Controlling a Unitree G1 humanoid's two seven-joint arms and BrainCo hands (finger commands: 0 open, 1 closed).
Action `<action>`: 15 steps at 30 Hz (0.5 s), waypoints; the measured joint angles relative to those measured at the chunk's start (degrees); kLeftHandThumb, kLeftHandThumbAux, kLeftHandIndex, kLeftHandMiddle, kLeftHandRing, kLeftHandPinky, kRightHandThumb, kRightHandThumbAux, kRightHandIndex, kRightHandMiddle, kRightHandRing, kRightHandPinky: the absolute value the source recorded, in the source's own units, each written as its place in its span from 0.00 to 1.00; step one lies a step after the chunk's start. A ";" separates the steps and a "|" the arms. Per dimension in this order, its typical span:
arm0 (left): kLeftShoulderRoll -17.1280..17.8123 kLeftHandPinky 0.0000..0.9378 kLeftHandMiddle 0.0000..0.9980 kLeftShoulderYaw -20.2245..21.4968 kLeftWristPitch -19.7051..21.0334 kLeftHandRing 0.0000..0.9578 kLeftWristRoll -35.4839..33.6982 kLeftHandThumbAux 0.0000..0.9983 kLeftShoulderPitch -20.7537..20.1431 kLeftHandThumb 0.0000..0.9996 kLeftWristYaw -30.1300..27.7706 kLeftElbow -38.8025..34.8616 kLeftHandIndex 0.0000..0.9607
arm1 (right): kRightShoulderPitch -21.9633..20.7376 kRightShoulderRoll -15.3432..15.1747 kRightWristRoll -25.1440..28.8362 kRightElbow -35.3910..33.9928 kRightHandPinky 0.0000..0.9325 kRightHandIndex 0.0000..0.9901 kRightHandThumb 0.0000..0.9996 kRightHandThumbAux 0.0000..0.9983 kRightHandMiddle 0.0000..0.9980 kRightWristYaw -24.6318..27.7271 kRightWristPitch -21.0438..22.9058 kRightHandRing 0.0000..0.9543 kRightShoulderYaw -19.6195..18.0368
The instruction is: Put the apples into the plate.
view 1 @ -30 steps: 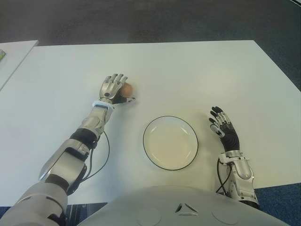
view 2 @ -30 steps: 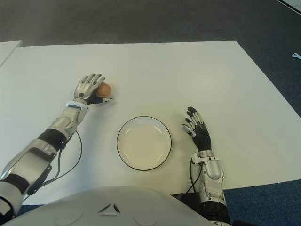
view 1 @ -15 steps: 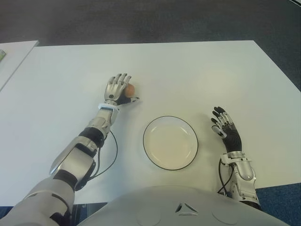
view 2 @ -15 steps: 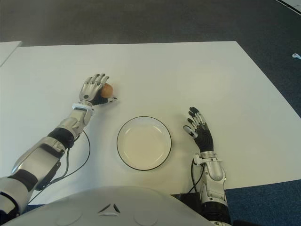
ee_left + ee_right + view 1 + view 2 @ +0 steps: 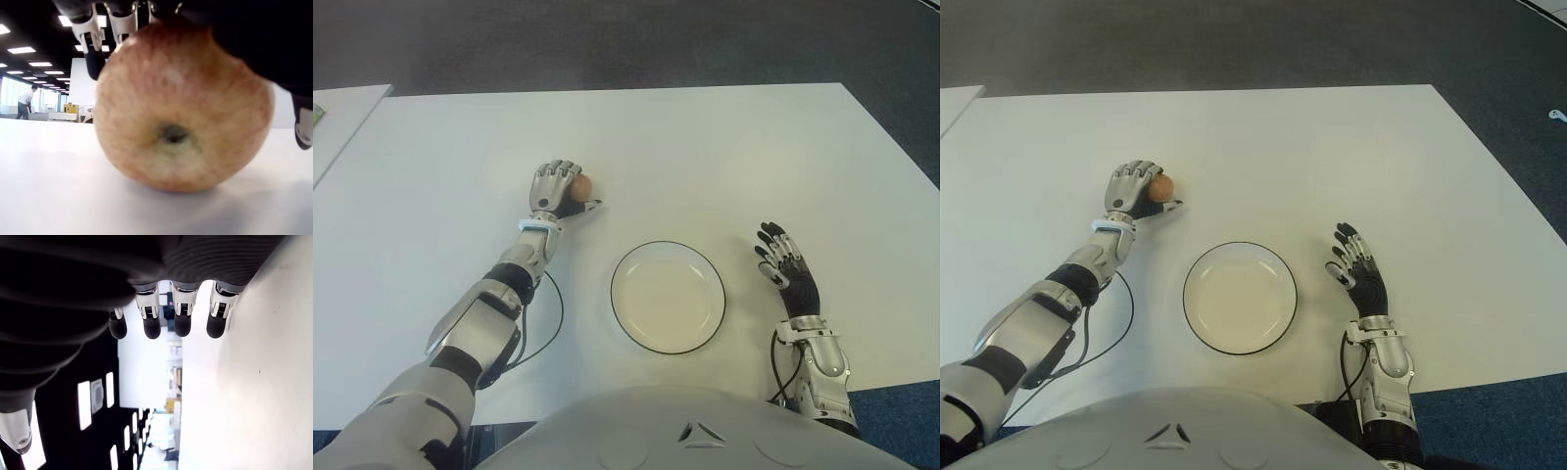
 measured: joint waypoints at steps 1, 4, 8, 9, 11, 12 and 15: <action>0.00 0.24 0.27 -0.02 0.00 0.23 -0.04 0.41 -0.15 0.50 0.00 0.26 0.28 | 0.05 -0.11 0.08 0.00 0.00 0.01 0.04 0.52 0.01 0.02 0.05 0.00 -0.05; 0.00 0.26 0.29 -0.15 -0.02 0.25 -0.26 0.41 -0.39 0.51 -0.01 0.77 0.30 | 0.19 -0.41 0.51 0.00 0.00 0.01 0.04 0.52 0.02 0.13 0.43 0.00 -0.33; -0.04 0.37 0.39 -0.38 0.04 0.36 -0.41 0.41 -0.53 0.55 -0.05 1.48 0.35 | 0.25 -0.72 0.92 0.12 0.00 0.02 0.04 0.51 0.03 0.49 0.88 0.00 -0.77; -0.04 0.42 0.45 -0.46 0.10 0.43 -0.42 0.41 -0.65 0.56 -0.05 1.73 0.39 | 0.27 -0.82 1.02 0.14 0.00 0.02 0.04 0.51 0.03 0.58 0.94 0.00 -0.91; -0.04 0.49 0.53 -0.63 0.28 0.52 -0.42 0.44 -0.94 0.58 -0.06 2.08 0.44 | 0.35 -0.93 1.26 0.14 0.00 0.02 0.04 0.51 0.04 0.86 1.00 0.00 -1.13; -0.04 0.50 0.54 -0.80 0.43 0.54 -0.42 0.44 -1.15 0.59 -0.06 2.28 0.45 | 0.38 -0.99 1.47 0.15 0.00 0.02 0.04 0.51 0.04 1.02 1.02 0.00 -1.23; -0.21 0.60 0.62 -1.67 0.81 0.64 -0.39 0.61 -1.87 0.68 -0.12 3.01 0.45 | 0.41 -1.14 2.20 0.14 0.00 0.03 0.05 0.50 0.05 1.47 1.32 0.01 -1.61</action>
